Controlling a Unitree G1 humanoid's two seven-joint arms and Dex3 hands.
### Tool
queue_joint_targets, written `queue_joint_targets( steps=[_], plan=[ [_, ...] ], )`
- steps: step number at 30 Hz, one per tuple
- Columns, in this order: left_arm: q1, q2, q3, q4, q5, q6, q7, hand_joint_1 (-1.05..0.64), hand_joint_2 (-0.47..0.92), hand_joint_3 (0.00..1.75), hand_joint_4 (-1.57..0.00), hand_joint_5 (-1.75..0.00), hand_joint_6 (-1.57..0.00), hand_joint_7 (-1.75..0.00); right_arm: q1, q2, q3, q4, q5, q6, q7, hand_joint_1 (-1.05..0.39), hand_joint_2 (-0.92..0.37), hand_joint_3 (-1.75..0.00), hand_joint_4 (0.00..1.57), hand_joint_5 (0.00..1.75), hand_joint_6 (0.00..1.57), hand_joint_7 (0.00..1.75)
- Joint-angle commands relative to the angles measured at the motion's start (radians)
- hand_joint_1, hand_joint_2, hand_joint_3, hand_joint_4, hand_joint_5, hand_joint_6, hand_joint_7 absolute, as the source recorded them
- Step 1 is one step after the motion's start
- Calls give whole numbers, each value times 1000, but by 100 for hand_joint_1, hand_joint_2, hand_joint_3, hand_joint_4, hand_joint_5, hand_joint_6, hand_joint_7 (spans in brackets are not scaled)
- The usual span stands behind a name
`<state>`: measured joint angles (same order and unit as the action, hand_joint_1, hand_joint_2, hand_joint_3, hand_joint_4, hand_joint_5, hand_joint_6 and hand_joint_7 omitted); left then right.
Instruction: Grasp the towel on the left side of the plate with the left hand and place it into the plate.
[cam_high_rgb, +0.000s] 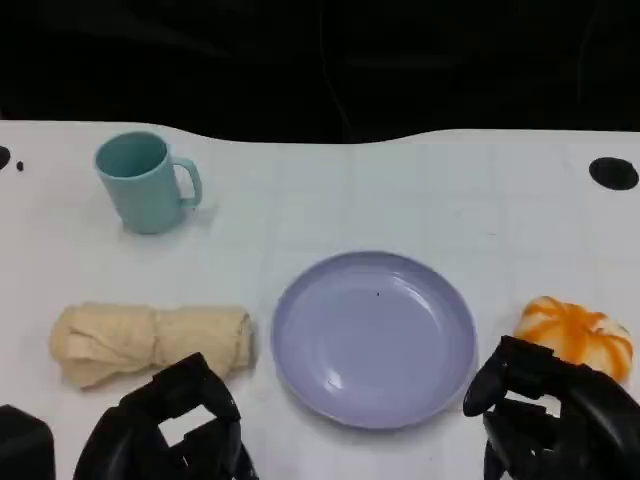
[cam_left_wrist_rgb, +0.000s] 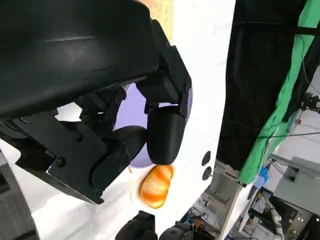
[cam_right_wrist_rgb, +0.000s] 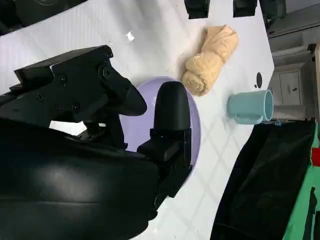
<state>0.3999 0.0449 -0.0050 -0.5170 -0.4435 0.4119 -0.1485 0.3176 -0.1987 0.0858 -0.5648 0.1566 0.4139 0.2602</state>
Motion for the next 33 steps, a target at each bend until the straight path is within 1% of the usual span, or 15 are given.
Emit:
queue_joint_targets(
  steps=[1,5,6,8,10,11,12,14,15,18,20,24,27,31,33],
  plan=[
    [-2,9,11,6,2,-4,-4,-11,48,129,-83,-175,-79,-155,-5,-4,-2,-1,-2,-4,-5,-7,-70,-105,69,175,53,159],
    [0,6,24,7,5,-36,-12,-9,49,130,-82,-173,-79,-152,-3,-4,10,-8,-16,1,-15,-7,-69,-105,69,175,53,160],
    [1,7,25,9,16,-59,-17,-11,51,125,-80,-169,-79,-143,-1,-3,13,-9,-17,-2,-18,-7,-69,-105,69,175,53,160],
    [2,14,22,12,49,-101,-15,-14,56,114,-75,-158,-79,-121,2,-2,17,-11,-19,-8,-20,-7,-69,-105,69,175,53,160],
    [-1,36,11,13,120,-154,-8,-20,59,102,-71,-141,-78,-96,4,2,18,-16,-15,-6,-22,-7,-69,-105,69,175,53,160],
    [-5,50,5,15,167,-185,-4,-23,63,91,-70,-131,-77,-81,5,3,18,-19,-13,-3,-23,-7,-69,-105,69,175,53,160],
    [-9,61,0,20,207,-217,-3,-25,72,71,-67,-114,-76,-55,6,4,18,-22,-12,0,-23,-8,-69,-105,68,175,53,160],
    [-18,82,-3,34,278,-276,-1,-25,84,44,-64,-97,-76,-27,7,4,19,-23,-11,1,-23,-7,-70,-105,67,175,52,159],
    [-22,88,-3,41,305,-299,1,-26,89,33,-59,-87,-73,-16,8,5,20,-22,-12,0,-24,-7,-70,-105,67,175,52,159],
    [-49,122,3,56,377,-357,-8,-27,92,23,-48,-74,-64,-5,8,9,21,-16,-12,-6,-24,-8,-69,-104,68,175,53,159],
    [-71,165,10,47,422,-363,-24,-31,92,19,-41,-69,-59,-2,6,10,22,-17,-12,-2,-26,-10,-69,-104,68,175,53,158],
    [-110,246,11,21,551,-340,-27,-43,92,7,-31,-60,-50,0,4,14,19,-14,0,4,-22,-11,-69,-103,68,175,54,158],
    [-143,314,4,17,665,-342,-37,-43,91,4,-25,-56,-44,0,2,11,17,-12,3,3,-21,-10,-69,-103,69,175,54,157],
    [-192,399,-28,-3,870,-284,-65,-48,90,1,-21,-49,-38,0,-1,9,13,-11,2,5,-22,-10,-69,-103,69,175,54,157],
    [-221,442,-59,4,998,-274,-75,-53,92,1,-24,-40,-34,0,0,9,12,-8,2,4,-22,-9,-69,-103,68,175,54,157]
  ],
)
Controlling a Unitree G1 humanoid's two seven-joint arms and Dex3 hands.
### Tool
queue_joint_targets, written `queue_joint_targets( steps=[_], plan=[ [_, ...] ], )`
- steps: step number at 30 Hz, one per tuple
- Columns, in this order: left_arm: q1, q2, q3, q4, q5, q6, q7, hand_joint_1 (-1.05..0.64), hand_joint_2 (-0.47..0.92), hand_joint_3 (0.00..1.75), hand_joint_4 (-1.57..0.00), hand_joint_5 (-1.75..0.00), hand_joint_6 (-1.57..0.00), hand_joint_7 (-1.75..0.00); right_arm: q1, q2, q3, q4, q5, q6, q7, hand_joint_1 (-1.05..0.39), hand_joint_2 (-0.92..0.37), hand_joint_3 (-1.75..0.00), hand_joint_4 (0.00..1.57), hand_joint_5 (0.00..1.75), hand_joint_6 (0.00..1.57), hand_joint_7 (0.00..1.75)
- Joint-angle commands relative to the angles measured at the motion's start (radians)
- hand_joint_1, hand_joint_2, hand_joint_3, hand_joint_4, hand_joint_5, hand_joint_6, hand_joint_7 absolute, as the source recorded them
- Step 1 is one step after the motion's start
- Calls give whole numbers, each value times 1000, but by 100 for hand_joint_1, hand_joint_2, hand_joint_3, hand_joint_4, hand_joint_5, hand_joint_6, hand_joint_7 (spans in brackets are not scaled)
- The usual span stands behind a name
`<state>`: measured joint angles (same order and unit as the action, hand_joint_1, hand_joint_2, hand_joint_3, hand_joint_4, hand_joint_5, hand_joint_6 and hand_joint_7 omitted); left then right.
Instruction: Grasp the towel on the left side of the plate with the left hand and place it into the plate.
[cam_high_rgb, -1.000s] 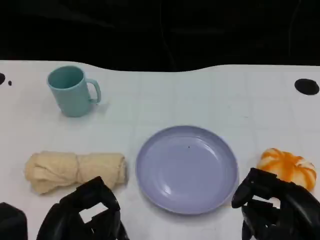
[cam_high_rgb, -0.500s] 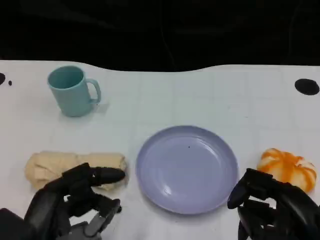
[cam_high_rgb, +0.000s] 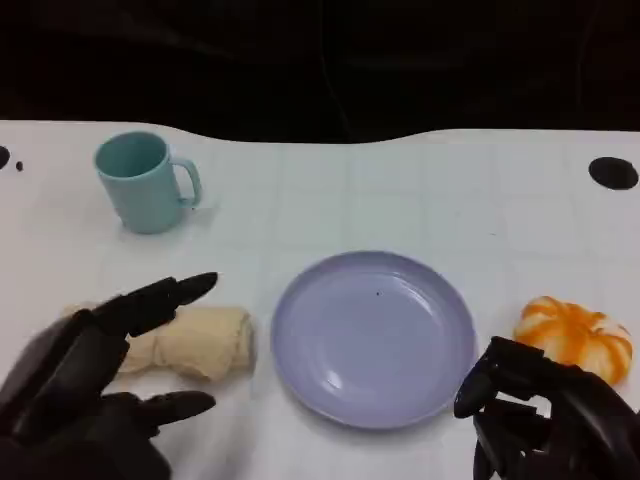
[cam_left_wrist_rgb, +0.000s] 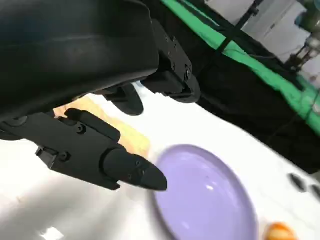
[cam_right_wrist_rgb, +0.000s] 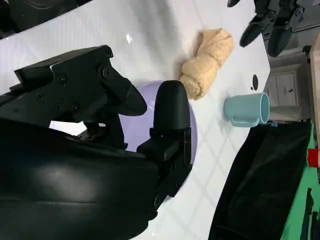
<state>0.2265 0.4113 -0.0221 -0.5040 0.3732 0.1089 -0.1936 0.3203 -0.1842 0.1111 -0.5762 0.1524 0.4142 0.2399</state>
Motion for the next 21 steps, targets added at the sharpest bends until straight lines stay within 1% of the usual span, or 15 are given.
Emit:
queue_joint_targets(
  steps=[1,3,6,9,14,21],
  plan=[
    [-66,94,-62,1,247,30,-33,-55,92,1,-26,-37,-33,0,-2,-7,-13,6,4,1,-1,-9,-69,-103,68,175,54,157],
    [-96,111,-97,21,347,39,-42,-59,91,1,-26,-33,-29,0,-1,-10,-12,12,0,-8,1,-7,-70,-103,68,175,54,157],
    [-144,114,-143,55,468,60,-63,-62,91,0,-28,-32,-26,0,0,-9,-11,17,-2,-15,1,-6,-70,-103,68,175,54,157],
    [-201,107,-190,110,576,77,-75,-64,87,0,-34,-26,-27,0,3,-8,-5,8,-10,-2,-8,-6,-70,-102,68,175,54,157],
    [-294,82,-250,219,662,105,-104,-62,85,0,-34,-20,-22,0,9,-6,3,-1,-11,-1,-14,-7,-70,-101,67,175,53,157],
    [-413,70,-311,384,694,114,-162,-61,85,0,-36,-15,-27,-2,16,0,10,-14,-8,3,-19,-7,-70,-102,67,175,53,158]
  ],
)
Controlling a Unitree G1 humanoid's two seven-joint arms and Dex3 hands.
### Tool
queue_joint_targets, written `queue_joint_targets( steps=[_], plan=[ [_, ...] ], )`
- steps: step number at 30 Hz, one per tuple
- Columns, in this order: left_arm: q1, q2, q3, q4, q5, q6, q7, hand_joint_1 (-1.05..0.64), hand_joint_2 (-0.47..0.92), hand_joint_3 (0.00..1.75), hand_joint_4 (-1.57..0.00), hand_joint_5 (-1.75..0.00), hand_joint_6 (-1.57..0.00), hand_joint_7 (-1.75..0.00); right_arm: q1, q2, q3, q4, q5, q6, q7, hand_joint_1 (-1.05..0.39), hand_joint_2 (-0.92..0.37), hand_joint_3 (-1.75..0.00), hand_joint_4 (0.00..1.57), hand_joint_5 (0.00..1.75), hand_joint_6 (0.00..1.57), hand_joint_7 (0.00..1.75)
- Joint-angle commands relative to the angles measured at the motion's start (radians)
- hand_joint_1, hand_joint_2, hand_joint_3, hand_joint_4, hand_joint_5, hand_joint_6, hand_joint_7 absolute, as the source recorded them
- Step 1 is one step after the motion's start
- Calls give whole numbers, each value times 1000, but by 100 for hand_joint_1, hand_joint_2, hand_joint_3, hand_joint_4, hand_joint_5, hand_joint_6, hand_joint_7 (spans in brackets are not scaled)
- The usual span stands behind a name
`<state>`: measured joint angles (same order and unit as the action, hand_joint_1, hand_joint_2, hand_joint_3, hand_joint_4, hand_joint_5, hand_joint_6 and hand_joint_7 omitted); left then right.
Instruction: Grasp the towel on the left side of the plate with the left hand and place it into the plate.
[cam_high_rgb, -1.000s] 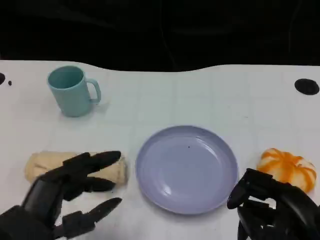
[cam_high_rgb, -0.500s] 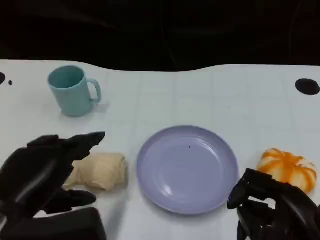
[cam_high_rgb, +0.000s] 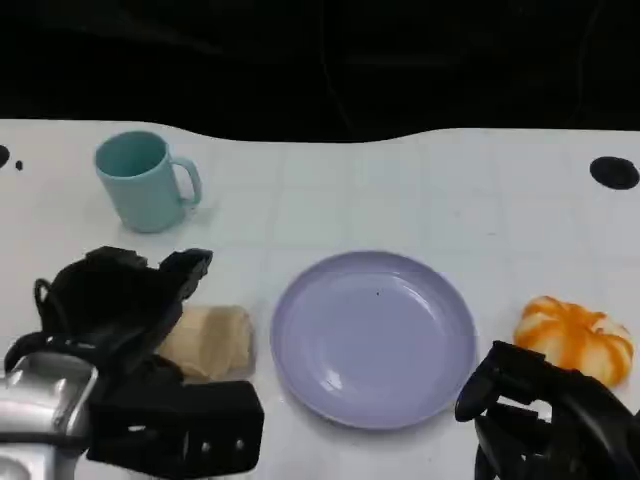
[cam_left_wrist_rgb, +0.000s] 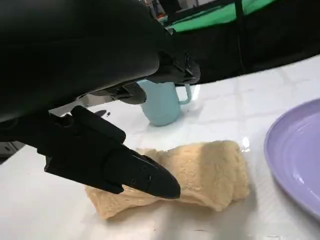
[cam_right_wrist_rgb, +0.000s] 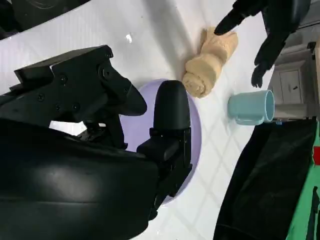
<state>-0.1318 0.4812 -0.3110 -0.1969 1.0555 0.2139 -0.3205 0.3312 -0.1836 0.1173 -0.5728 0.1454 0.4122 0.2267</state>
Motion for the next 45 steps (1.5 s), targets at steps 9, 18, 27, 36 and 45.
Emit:
queue_joint_targets(
  steps=[9,18,27,36,45],
  plan=[
    [-177,-29,-95,319,-10,15,-61,-60,85,1,-39,-10,-28,0,5,1,7,-28,1,10,-12,-8,-70,-103,67,175,53,158],
    [-237,-73,-147,550,-51,3,6,-51,87,1,-48,-7,-32,-1,4,-4,0,-26,5,6,-7,-9,-69,-102,68,175,54,158],
    [-269,-75,-152,839,-167,-230,351,-24,92,31,-92,-55,-93,-10,-5,0,2,-10,-1,6,-11,-9,-69,-103,69,175,54,158],
    [-268,-71,-154,943,-186,-338,719,-20,91,31,-89,-174,-73,-146,-9,-1,0,-3,1,1,-9,-8,-69,-103,67,175,53,158],
    [-242,-67,-129,922,-210,-360,885,-19,69,64,-85,-175,-63,-173,-9,-6,-2,-5,-1,5,-7,-7,-70,-103,67,175,53,158]
  ],
)
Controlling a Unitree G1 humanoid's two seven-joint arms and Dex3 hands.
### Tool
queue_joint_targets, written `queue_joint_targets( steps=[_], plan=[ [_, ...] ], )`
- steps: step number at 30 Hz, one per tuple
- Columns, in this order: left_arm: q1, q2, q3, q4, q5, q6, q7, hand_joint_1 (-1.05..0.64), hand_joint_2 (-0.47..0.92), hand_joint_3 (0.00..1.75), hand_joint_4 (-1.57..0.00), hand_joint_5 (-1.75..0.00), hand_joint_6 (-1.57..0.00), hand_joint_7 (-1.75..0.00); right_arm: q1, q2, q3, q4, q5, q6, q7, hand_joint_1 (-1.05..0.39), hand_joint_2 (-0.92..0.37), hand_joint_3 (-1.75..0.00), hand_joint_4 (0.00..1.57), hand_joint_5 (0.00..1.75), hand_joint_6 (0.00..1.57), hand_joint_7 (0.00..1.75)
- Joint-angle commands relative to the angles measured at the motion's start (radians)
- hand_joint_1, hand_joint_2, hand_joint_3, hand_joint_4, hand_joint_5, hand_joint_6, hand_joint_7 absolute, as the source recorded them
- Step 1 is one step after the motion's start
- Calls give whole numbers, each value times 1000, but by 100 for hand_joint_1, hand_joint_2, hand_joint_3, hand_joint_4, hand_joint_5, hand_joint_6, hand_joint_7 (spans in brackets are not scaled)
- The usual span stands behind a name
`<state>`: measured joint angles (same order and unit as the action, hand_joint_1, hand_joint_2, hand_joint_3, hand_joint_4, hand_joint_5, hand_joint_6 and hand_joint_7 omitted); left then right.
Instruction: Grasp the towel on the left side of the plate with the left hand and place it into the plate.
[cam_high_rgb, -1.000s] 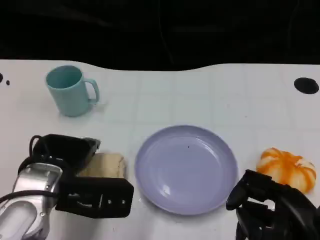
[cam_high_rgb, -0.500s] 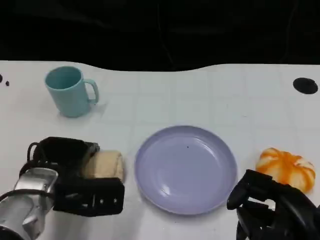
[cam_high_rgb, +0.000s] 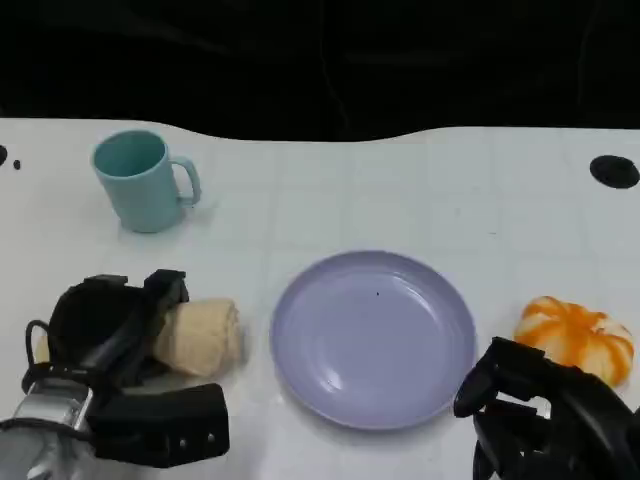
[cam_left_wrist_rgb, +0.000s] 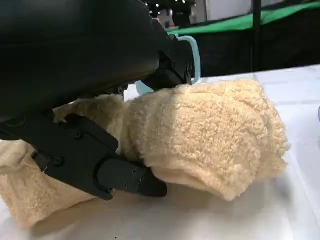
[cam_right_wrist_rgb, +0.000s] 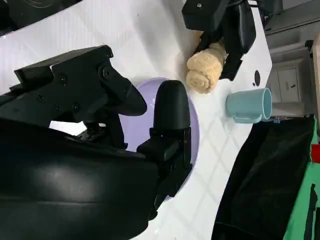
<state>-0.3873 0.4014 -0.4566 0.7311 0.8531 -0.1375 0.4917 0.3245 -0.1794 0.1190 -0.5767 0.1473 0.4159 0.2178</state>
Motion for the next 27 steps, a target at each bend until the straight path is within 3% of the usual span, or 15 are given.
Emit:
queue_joint_targets(
  steps=[1,5,9,18,27],
  plan=[
    [14,11,19,-11,-11,-6,77,-19,68,65,-84,-175,-62,-174,-2,-10,-4,0,-3,-1,2,-7,-70,-102,67,175,53,158],
    [20,-7,47,-101,-39,22,49,-18,63,62,-84,-175,-61,-175,-1,-8,-6,6,4,-8,8,-6,-71,-102,67,175,52,159],
    [18,-22,63,-229,-65,49,-14,-21,55,88,-87,-175,-61,-175,0,-7,-5,5,-2,-6,6,-7,-70,-102,68,175,52,160],
    [-22,-102,45,-452,-49,155,-209,-22,43,107,-94,-175,-64,-175,0,-7,-1,2,-4,-6,7,-7,-71,-101,68,175,52,160],
    [-73,-223,-15,-503,-34,249,-371,-23,45,102,-92,-175,-67,-175,10,-12,-6,-14,-4,-2,6,-7,-71,-99,67,175,52,159]
  ],
)
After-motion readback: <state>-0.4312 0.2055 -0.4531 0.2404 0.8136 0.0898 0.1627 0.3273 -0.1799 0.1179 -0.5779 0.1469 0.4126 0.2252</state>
